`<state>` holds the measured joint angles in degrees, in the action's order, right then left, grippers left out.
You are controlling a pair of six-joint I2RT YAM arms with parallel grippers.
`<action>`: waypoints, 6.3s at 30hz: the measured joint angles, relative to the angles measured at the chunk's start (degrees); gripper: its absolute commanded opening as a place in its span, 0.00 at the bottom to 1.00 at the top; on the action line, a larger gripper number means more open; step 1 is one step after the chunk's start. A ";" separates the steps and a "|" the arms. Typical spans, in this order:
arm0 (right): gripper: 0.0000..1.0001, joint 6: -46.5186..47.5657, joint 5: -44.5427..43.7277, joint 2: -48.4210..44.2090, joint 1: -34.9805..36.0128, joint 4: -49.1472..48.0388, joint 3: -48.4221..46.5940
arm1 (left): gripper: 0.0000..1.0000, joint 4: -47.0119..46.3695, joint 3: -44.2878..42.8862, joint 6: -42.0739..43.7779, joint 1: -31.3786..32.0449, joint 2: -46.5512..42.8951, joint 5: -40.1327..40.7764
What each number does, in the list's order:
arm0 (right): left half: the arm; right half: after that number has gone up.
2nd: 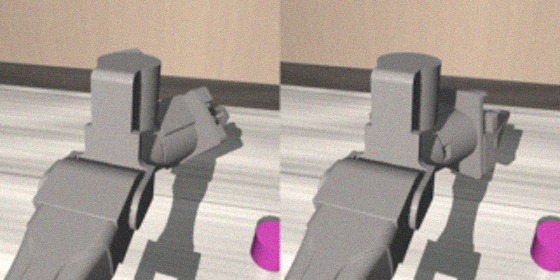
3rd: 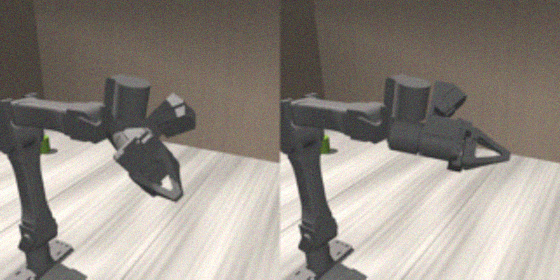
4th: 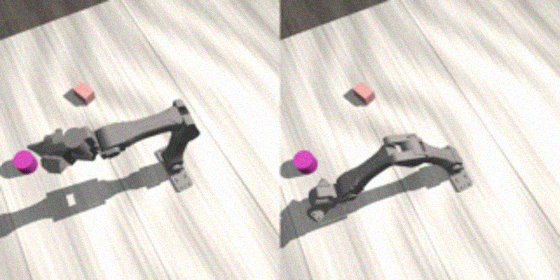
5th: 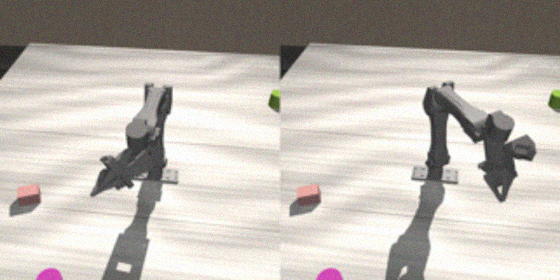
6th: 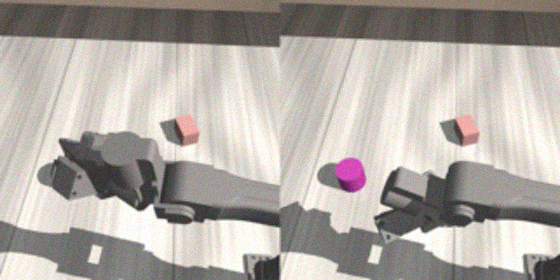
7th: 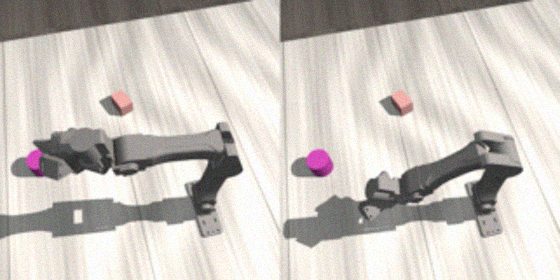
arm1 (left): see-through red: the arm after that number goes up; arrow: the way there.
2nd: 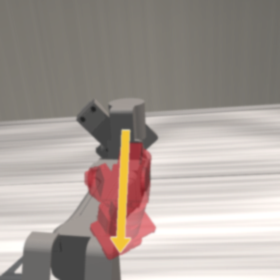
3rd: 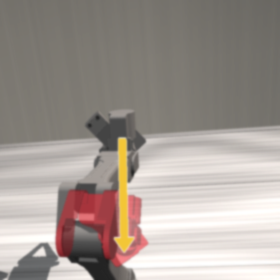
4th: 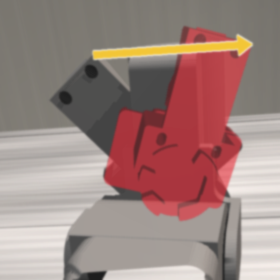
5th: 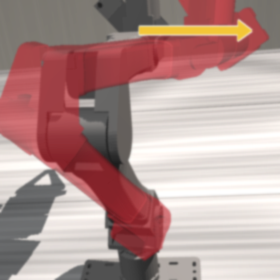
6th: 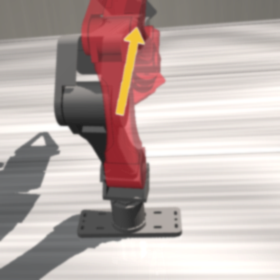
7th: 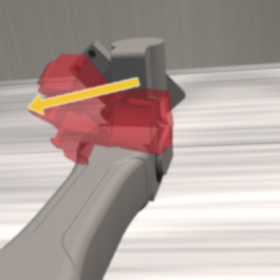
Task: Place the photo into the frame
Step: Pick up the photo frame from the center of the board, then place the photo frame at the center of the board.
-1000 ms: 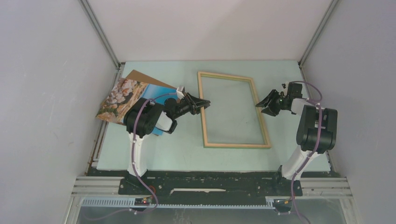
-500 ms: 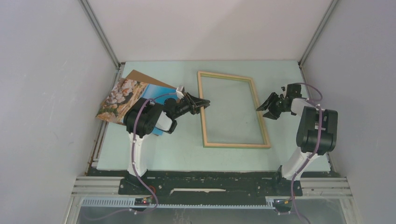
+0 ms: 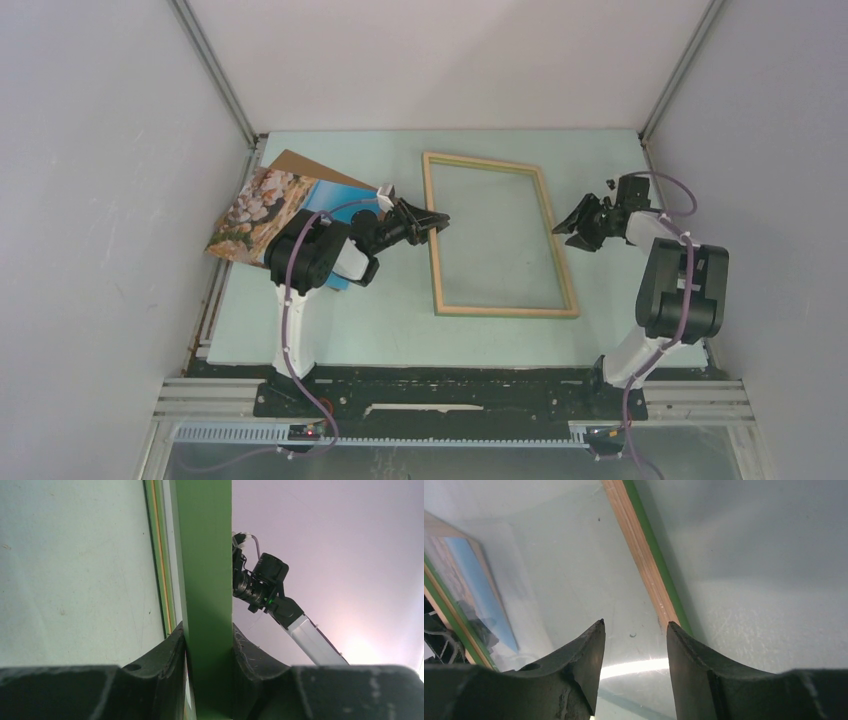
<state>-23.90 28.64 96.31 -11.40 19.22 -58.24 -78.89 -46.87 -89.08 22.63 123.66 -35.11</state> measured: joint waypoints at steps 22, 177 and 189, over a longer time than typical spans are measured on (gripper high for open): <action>0.54 -2.62 7.02 4.63 1.07 -9.33 2.84 | 0.17 -0.50 0.00 -0.50 -0.55 0.00 0.42; 0.64 -0.02 3.13 -13.42 6.73 -1.49 6.36 | 1.00 101.70 -22.97 46.69 1.38 -19.23 26.16; 0.64 -0.02 3.13 -13.42 7.06 -1.51 6.36 | 1.00 99.80 -30.29 43.15 5.27 -10.14 23.50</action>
<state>-23.92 31.77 82.89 -4.34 17.72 -51.88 20.91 -77.17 -45.93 27.90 113.51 -11.62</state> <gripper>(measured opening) 0.636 0.997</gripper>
